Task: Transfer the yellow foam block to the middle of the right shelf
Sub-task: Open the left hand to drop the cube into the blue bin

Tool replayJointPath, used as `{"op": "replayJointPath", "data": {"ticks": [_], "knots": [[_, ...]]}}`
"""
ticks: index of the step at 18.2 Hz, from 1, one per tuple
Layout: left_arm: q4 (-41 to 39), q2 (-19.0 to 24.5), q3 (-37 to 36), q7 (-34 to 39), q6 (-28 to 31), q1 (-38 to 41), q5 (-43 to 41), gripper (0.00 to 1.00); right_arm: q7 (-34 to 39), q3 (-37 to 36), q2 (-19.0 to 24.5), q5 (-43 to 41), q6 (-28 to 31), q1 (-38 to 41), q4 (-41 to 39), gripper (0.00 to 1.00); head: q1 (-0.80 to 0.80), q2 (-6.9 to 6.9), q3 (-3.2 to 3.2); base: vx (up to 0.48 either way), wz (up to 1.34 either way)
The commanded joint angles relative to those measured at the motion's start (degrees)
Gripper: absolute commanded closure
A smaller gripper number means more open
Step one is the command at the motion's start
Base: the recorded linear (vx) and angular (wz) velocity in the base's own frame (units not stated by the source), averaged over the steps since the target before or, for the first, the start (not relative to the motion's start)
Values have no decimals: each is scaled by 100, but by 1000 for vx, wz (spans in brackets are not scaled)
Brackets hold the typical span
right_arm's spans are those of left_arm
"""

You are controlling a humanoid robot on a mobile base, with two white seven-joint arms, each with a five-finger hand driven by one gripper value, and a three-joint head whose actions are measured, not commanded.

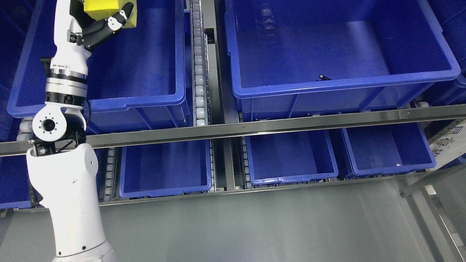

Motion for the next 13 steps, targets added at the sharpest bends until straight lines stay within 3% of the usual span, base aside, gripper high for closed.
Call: {"op": "replayJointPath", "data": {"ticks": [1,3,6,8,13], "knots": [[137,349,-538,7,1361,-443,-449,56,4,0,-100,-9,5,-18,-100,0,0,0,0,0,0],[251,331,-671,43,1478,-425,-755,45,4,0,-100,0,5,-10,-100,0,0,0,0,0,0],[419,192,-732,51,1837,-469,-1677,1,4,0,-100,0,5,-18,-100,0,0,0,0,0,0],[402,1,-733,51,1838,-451,-1706,0,4,0,-100,0,5,-18,-100,0,0,0,0,0,0],[157,1,-601,25,1812,-434,-1619,0,4,0,-100,0,5,-18,-100,0,0,0,0,0,0]]}}
